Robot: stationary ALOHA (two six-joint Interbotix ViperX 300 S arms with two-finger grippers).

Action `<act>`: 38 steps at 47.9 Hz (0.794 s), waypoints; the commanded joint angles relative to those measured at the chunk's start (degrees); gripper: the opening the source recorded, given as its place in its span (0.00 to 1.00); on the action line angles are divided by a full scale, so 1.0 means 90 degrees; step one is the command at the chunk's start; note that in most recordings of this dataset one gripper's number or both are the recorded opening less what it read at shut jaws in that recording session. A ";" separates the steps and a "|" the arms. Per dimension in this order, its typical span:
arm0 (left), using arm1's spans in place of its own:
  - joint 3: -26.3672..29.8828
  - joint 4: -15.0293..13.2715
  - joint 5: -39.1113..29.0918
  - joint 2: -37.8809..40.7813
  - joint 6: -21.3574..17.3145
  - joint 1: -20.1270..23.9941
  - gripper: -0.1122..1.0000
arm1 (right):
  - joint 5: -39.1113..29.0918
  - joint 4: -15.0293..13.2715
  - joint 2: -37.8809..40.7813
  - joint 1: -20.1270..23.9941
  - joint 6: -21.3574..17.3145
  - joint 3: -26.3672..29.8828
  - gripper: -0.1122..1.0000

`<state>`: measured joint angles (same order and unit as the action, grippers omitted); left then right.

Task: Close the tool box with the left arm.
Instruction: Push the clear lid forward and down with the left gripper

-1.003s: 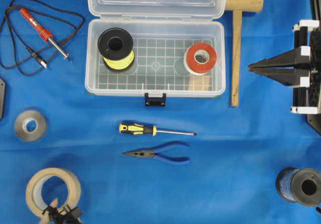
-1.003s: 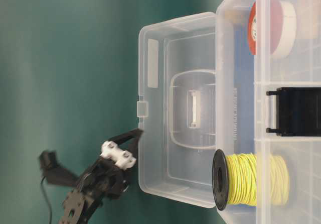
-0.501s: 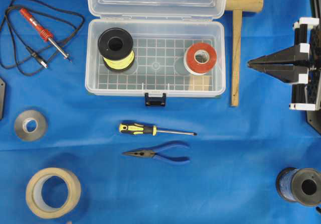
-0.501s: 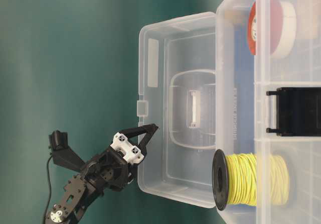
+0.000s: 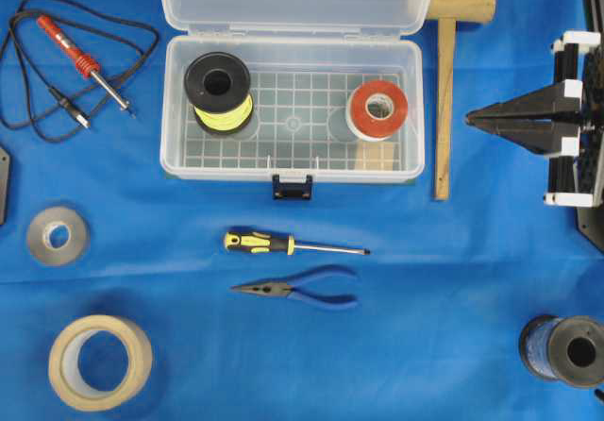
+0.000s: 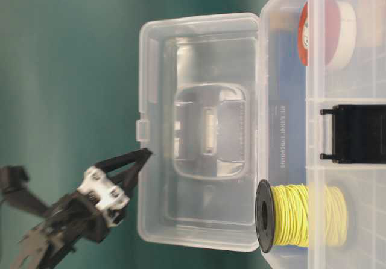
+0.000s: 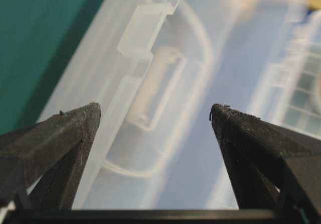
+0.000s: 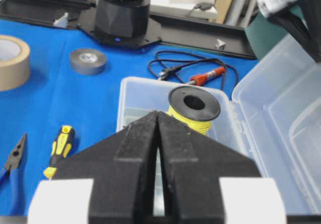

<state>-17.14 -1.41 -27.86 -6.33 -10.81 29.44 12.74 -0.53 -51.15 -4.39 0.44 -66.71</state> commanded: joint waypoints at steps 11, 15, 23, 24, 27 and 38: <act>-0.0615 -0.0078 -0.0332 -0.0937 0.0352 -0.0752 0.92 | 0.0029 -0.0029 0.0029 -0.0020 0.0010 0.0068 0.10; -0.0879 -0.0088 -0.0303 -0.1152 0.0576 -0.0977 0.92 | 0.0049 -0.0049 0.0029 -0.0020 0.0000 0.0059 0.10; -0.1230 -0.0088 -0.0303 -0.1436 0.1074 -0.1572 0.92 | 0.0059 -0.0049 0.0020 -0.0020 0.0000 0.0068 0.10; -0.1270 -0.0088 -0.0303 -0.1455 0.1133 -0.1660 0.92 | 0.0059 -0.0049 0.0020 -0.0020 0.0000 0.0068 0.10; -0.1387 -0.0088 -0.0332 -0.1543 0.1377 -0.2002 0.92 | 0.0049 -0.0049 0.0020 -0.0020 0.0010 0.0068 0.10; -0.1592 -0.0088 -0.1025 -0.1650 0.1816 -0.3398 0.92 | 0.0039 -0.0049 0.0049 -0.0020 0.0010 0.0059 0.10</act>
<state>-31.90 -2.20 -34.63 -20.13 5.45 2.72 12.74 -0.88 -51.15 -4.48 0.44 -66.71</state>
